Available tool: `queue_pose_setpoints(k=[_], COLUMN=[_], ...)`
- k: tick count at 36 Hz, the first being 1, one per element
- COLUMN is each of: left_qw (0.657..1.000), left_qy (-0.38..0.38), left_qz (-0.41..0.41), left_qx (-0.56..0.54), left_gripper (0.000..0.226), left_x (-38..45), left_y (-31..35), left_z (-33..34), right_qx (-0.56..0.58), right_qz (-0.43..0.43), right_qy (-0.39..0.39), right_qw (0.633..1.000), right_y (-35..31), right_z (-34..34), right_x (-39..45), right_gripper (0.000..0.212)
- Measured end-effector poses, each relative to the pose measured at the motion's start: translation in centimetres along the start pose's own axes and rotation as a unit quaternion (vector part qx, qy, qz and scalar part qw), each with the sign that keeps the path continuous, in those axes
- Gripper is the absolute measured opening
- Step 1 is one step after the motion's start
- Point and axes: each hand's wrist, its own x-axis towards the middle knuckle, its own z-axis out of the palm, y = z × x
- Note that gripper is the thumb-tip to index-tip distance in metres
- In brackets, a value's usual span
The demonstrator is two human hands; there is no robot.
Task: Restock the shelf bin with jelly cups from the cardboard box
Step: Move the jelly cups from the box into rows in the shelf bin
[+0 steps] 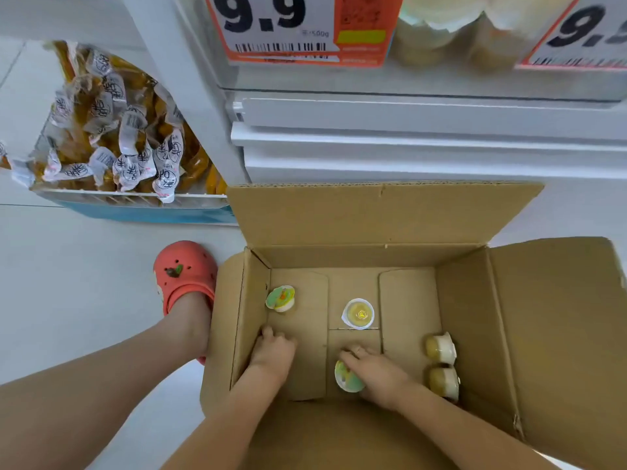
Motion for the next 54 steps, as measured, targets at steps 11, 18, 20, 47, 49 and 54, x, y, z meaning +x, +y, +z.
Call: queue_pose_setpoints(k=[11,18,20,47,49,54], left_qw=[0.843,0.604,0.587,0.635,0.643,0.605], left_qy=[-0.012,-0.056,-0.041,0.646,0.663,0.733], left_qz=[0.045,0.121,0.156,0.220,0.209,0.177], left_qx=[-0.535,-0.786,-0.794,-0.362,-0.320,-0.254], left_gripper=[0.032,0.032,0.028,0.030,0.030,0.032], left_x=[-1.6,-6.4,-8.2,-26.2,-25.9,-25.6], left_y=[-1.4,-2.3,-2.5,-12.1,-12.4,-12.0], left_z=[-3.0,-7.2,-8.8,-31.0,-31.6,-32.6], right_qx=[0.264,0.355,0.358,0.212,0.164,0.131], right_qz=[0.064,0.013,-0.008,-0.192,-0.174,-0.164], right_qy=[0.139,0.256,0.281,0.622,0.620,0.626], right_qw=[0.952,0.899,0.890,0.729,0.747,0.751], right_y=[-1.2,-3.4,-4.2,-13.7,-13.7,-14.1], right_z=[-3.0,-8.3,-10.1,-40.1,-40.8,-40.7], right_x=[-1.5,-5.6,-7.1,-19.9,-18.3,-16.8], right_gripper=[0.072,0.055,0.054,0.028,0.030,0.025])
